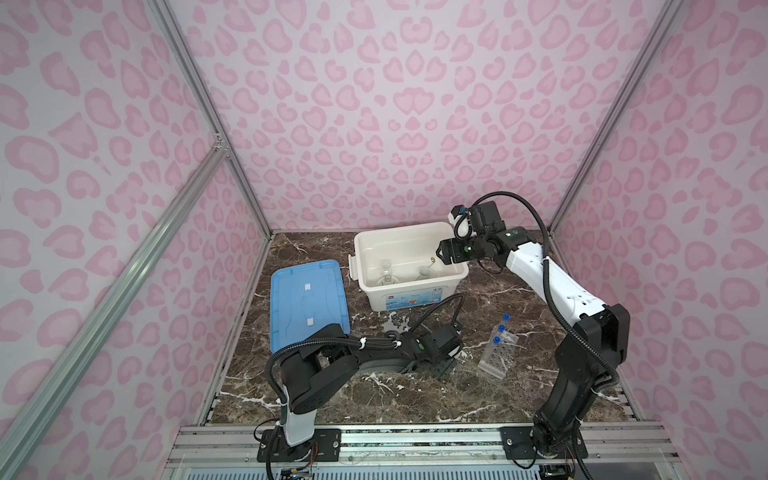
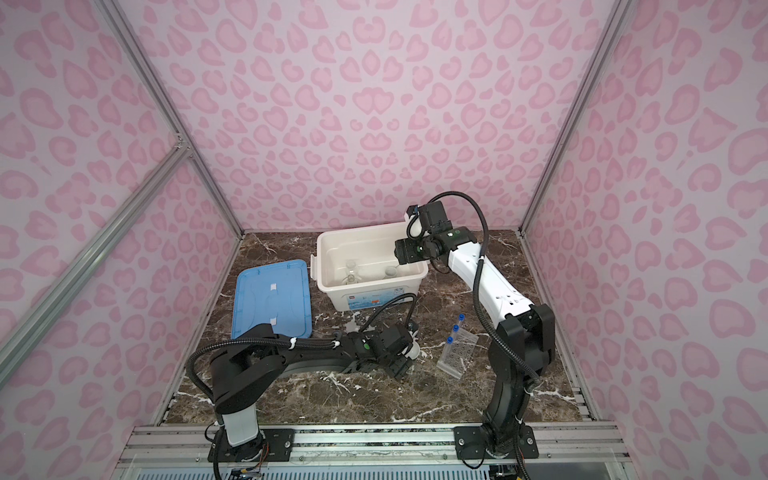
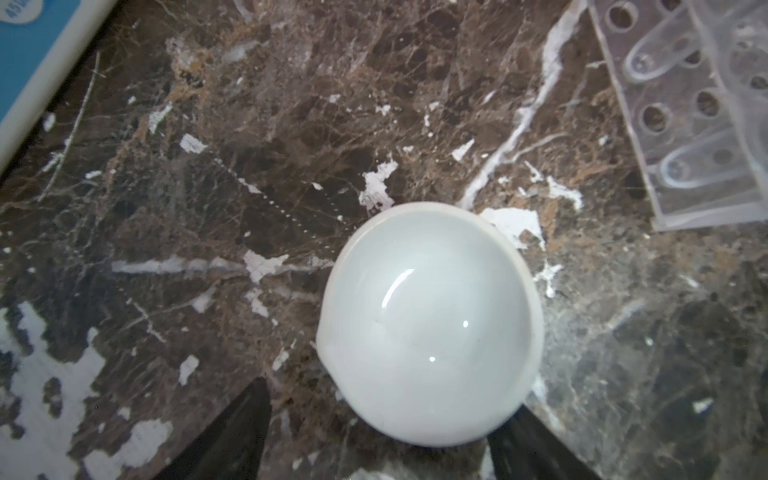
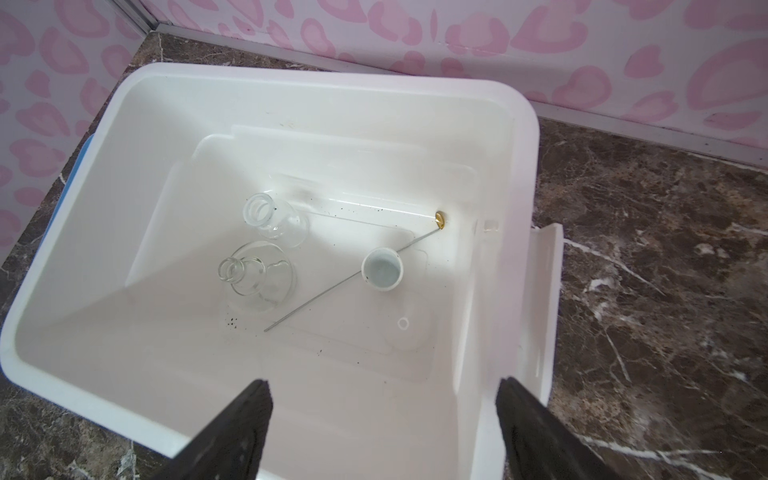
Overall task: Organize the chemistry lab equipment
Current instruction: 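Close the left gripper on the white bowl rim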
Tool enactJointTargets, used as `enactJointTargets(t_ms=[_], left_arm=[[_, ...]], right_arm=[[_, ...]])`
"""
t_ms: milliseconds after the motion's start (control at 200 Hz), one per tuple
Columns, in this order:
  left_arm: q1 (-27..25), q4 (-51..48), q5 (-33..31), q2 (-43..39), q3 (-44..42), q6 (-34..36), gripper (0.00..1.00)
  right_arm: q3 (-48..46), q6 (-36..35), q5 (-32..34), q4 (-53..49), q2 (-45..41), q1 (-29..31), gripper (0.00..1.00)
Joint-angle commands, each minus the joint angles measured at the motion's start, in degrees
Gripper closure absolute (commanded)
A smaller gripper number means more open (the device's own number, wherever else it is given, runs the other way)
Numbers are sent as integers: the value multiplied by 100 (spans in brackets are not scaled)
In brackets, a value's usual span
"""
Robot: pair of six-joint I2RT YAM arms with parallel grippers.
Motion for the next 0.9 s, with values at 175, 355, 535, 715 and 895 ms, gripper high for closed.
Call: enactJointTargets(t_ms=[175,355,535,715,895], left_arm=[[11,-78,383,79,353,261,14],[11,-179,445,166,420,257,12],[7,-247,472,299,609,192,11],[7,-360,321,466,808,155,11],[16,-412,362,581,932,212,11]], right_arm=[[-56,-44,12,104,-23,-8,13],[-83,-44,13,115,-49,-37,13],[-117,-35,2,136,-67,-44,13],[-127,-35,-1,138,-85,-64,13],[-126,-35,-2,138,-85,-73,13]])
